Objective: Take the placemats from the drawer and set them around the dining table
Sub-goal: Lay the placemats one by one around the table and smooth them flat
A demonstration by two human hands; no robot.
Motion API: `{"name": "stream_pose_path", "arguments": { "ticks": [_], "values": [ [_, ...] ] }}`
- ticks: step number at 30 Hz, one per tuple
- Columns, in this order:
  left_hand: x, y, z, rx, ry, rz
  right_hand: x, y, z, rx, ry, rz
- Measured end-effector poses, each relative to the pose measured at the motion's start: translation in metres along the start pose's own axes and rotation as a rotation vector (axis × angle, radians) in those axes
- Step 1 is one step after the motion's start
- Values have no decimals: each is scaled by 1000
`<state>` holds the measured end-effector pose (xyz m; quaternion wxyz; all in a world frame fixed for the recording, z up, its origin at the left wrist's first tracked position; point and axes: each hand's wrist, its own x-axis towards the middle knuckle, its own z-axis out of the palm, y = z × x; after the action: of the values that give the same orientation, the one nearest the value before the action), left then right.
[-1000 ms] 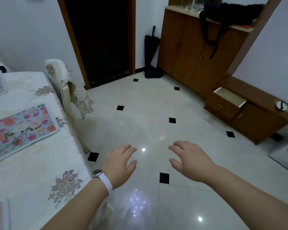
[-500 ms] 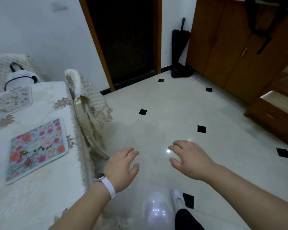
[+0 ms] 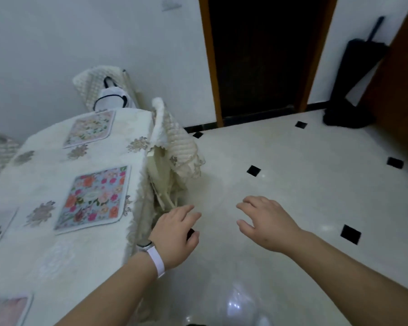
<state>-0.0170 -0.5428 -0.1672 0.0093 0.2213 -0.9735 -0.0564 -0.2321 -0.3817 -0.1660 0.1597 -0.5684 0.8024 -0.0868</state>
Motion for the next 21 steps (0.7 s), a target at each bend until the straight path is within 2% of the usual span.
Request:
{"name": "stream_pose_path", "arguments": {
  "ticks": [5, 10, 18, 21],
  "values": [
    [-14, -51, -4, 59, -43, -173, 68, -30, 2, -38, -50, -183],
    [-19, -104, 14, -4, -44, -315, 129, -64, 11, -60, -132, -312],
    [19, -205, 33, -3, 112, -371, 258, -108, 2, -190, -207, -380],
    [24, -250, 36, 25, 116, -372, 310, -142, -6, -227, -206, -416]
  ]
}}
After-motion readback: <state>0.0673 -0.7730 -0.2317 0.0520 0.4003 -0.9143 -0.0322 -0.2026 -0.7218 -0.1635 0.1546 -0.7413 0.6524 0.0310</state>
